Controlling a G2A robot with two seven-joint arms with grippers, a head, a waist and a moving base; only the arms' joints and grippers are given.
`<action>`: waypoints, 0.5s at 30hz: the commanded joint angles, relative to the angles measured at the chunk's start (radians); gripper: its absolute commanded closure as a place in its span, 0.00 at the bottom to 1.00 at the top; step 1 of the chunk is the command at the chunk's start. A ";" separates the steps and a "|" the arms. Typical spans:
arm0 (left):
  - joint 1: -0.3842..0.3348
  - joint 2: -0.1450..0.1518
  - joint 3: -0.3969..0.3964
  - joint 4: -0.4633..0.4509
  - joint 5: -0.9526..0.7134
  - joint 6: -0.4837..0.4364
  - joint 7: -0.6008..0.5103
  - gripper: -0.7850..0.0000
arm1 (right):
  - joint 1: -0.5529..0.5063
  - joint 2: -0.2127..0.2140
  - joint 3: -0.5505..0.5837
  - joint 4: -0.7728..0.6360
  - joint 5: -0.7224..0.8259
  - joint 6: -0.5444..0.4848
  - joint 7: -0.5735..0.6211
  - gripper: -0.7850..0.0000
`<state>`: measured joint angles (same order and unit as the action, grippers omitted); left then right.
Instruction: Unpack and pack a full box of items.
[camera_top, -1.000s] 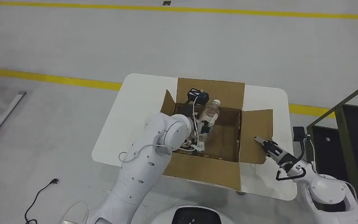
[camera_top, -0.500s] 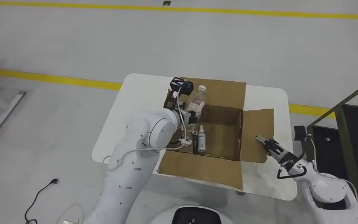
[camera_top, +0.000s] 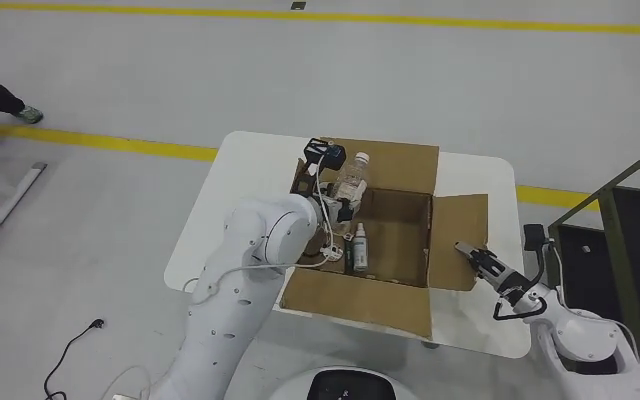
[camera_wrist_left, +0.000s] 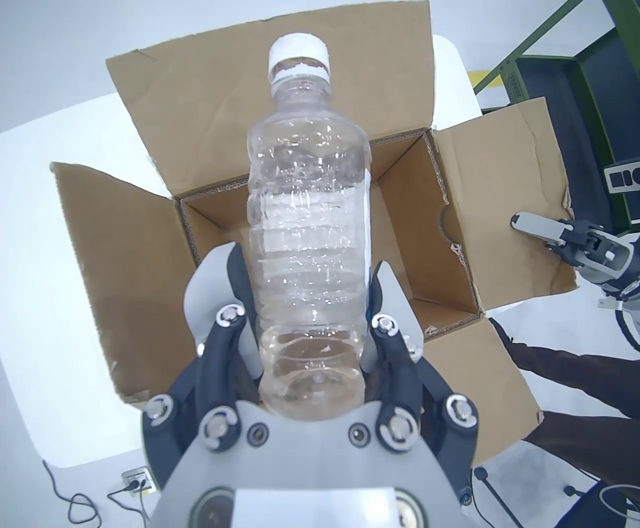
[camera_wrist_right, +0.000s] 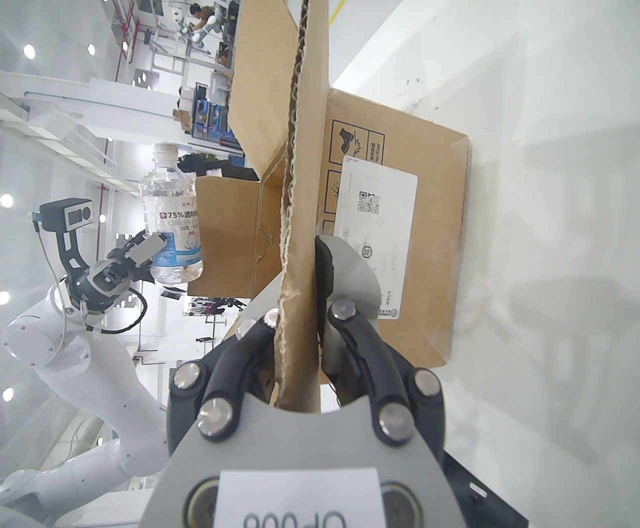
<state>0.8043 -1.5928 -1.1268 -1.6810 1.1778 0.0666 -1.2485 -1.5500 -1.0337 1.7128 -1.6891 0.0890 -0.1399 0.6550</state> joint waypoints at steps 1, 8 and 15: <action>0.006 0.000 0.000 -0.001 -0.003 -0.005 0.018 1.00 | 0.000 0.000 0.001 0.000 0.000 -0.001 -0.001 1.00; 0.006 0.010 -0.026 -0.047 0.016 -0.034 0.056 1.00 | -0.006 0.002 0.012 0.004 0.001 -0.007 0.000 1.00; 0.000 0.030 -0.108 -0.143 0.075 -0.057 -0.002 1.00 | -0.004 0.002 0.012 0.003 0.005 -0.008 0.003 1.00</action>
<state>0.8040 -1.5667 -1.2198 -1.8067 1.2383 0.0133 -1.2400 -1.5553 -1.0316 1.7251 -1.6866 0.0932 -0.1477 0.6572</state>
